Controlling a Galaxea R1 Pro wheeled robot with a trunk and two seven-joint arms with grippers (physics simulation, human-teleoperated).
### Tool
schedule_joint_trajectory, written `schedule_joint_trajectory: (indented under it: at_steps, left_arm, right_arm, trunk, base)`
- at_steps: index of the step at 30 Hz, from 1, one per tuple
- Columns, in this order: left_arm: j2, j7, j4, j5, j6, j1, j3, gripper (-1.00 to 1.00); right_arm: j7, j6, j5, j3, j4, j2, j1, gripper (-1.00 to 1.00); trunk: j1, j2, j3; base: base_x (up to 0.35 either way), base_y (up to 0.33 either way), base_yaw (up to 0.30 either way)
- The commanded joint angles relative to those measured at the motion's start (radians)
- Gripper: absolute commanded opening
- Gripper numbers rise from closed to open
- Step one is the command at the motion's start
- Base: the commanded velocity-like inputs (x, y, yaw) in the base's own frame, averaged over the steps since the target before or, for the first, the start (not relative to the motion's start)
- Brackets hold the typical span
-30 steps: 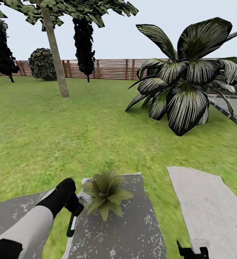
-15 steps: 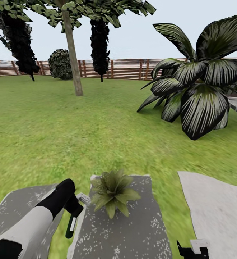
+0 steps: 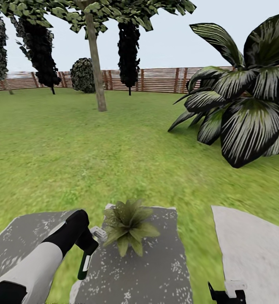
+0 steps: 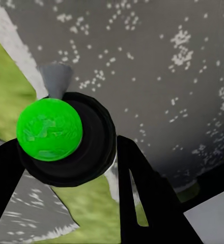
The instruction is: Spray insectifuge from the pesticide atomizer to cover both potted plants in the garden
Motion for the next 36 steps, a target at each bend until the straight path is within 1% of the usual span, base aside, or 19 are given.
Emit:
schedule_joint_trajectory:
  at_steps: [1, 6, 11, 16, 20, 21, 24, 28, 31, 36]
  left_arm:
    - [0.001, -0.01, -0.001, -0.009, 0.003, -0.001, -0.004, -1.0]
    - [0.0, -0.011, -0.001, -0.009, 0.003, -0.001, -0.003, -1.0]
    - [0.003, -0.01, 0.0, -0.009, 0.003, -0.001, -0.003, -1.0]
    - [0.005, -0.008, 0.0, -0.009, 0.002, 0.0, -0.002, -1.0]
    - [0.012, -0.005, 0.001, -0.009, 0.001, 0.009, 0.001, -1.0]
    - [0.016, -0.003, 0.001, -0.009, 0.001, 0.032, 0.003, -1.0]
    - [0.017, 0.012, 0.002, -0.01, 0.0, 0.058, 0.005, -1.0]
    - [0.024, 0.028, 0.0, -0.01, 0.001, 0.066, 0.008, -1.0]
    - [0.027, 0.03, -0.004, -0.008, 0.002, 0.067, 0.009, -1.0]
    - [0.022, 0.03, -0.012, -0.008, 0.002, 0.067, 0.01, -1.0]
  right_arm:
    - [-0.001, -0.002, -0.009, 0.009, 0.0, 0.0, 0.0, 1.0]
    - [-0.001, -0.002, -0.009, 0.009, 0.0, 0.0, 0.0, 1.0]
    - [-0.001, -0.002, -0.009, 0.009, 0.0, 0.0, 0.0, 1.0]
    - [-0.001, -0.004, -0.009, 0.009, 0.002, -0.002, 0.0, 1.0]
    - [-0.001, -0.004, -0.008, 0.009, 0.003, -0.003, 0.0, 1.0]
    - [-0.001, -0.004, -0.009, 0.009, 0.003, -0.003, 0.0, 1.0]
    - [-0.001, -0.004, -0.009, 0.009, 0.003, -0.002, 0.0, 1.0]
    - [-0.001, -0.004, -0.009, 0.009, 0.003, -0.002, 0.0, 1.0]
    - [-0.001, -0.004, -0.009, 0.01, 0.003, -0.001, 0.0, 1.0]
    - [-0.001, -0.004, -0.008, 0.01, 0.003, 0.0, 0.0, 1.0]
  trunk:
    - [0.0, 0.0, -0.001]
    - [0.0, 0.0, -0.001]
    - [0.0, 0.0, -0.001]
    - [0.0, 0.0, -0.001]
    - [0.0, 0.0, -0.001]
    - [0.0, 0.0, -0.001]
    - [0.0, 0.0, -0.001]
    - [0.0, 0.0, -0.001]
    - [0.0, 0.0, -0.001]
    - [0.0, 0.0, -0.001]
  base:
    - [0.093, -0.271, 0.275]
    - [0.062, -0.271, 0.277]
    - [-0.154, -0.228, 0.271]
    - [-0.153, -0.168, 0.056]
    - [-0.013, -0.046, 0.003]
    - [-0.002, -0.005, 0.0]
    - [0.009, -0.002, 0.0]
    - [0.007, 0.0, 0.014]
    - [0.001, 0.0, 0.215]
    - [0.0, 0.0, 0.272]
